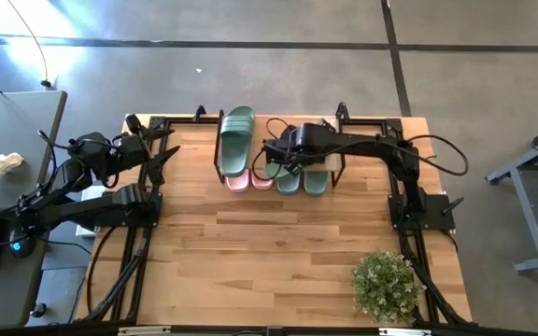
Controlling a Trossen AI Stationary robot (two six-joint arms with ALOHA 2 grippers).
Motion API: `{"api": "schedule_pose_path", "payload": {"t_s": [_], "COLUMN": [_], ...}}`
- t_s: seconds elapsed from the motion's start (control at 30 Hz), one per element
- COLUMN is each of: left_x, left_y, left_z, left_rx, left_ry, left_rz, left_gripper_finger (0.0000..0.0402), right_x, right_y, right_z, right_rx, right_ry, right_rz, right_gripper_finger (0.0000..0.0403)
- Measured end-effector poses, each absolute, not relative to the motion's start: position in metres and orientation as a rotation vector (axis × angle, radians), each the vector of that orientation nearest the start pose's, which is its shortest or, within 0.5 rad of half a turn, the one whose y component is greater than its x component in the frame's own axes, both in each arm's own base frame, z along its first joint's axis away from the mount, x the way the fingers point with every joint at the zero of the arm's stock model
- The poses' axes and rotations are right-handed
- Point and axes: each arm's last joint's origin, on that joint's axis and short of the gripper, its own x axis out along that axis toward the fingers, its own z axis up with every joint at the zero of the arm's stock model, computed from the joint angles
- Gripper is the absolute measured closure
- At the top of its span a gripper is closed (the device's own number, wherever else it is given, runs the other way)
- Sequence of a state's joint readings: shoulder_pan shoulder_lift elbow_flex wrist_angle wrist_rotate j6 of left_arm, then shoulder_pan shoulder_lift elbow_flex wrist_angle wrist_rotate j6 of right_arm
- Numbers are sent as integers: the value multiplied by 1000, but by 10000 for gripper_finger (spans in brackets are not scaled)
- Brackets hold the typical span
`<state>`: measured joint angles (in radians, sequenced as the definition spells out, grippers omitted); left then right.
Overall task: Pick and place slides into the shelf
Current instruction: Adjust the green slides on and under the shelf
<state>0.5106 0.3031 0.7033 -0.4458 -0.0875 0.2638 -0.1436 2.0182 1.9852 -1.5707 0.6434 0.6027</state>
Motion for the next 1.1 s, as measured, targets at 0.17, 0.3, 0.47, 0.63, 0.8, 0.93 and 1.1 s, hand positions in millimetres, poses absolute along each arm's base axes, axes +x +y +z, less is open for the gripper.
{"api": "schedule_pose_path", "payload": {"t_s": [0.17, 0.3, 0.47, 0.63, 0.8, 0.93, 1.1], "left_x": [57, 57, 57, 57, 57, 57, 57], "left_y": [35, 35, 35, 35, 35, 35, 35], "left_z": [329, 329, 328, 328, 326, 324, 324], "left_rx": [246, 246, 246, 245, 240, 237, 236], "left_ry": [124, 125, 127, 131, 154, 170, 177], "left_rz": [589, 591, 591, 591, 596, 593, 592], "left_gripper_finger": [197, 197, 197, 197, 197, 197, 197], "right_x": [372, 372, 372, 373, 374, 378, 386], "right_y": [-67, -67, -68, -69, -67, -62, -55], "right_z": [299, 299, 300, 301, 311, 338, 379], "right_rx": [-18, -50, -121, -169, -228, -351, -569], "right_ry": [1319, 1318, 1320, 1320, 1306, 1240, 1130], "right_rz": [-1063, -1066, -1070, -1063, -1038, -1009, -941], "right_gripper_finger": [232, 262, 343, 393, 400, 401, 402]}}
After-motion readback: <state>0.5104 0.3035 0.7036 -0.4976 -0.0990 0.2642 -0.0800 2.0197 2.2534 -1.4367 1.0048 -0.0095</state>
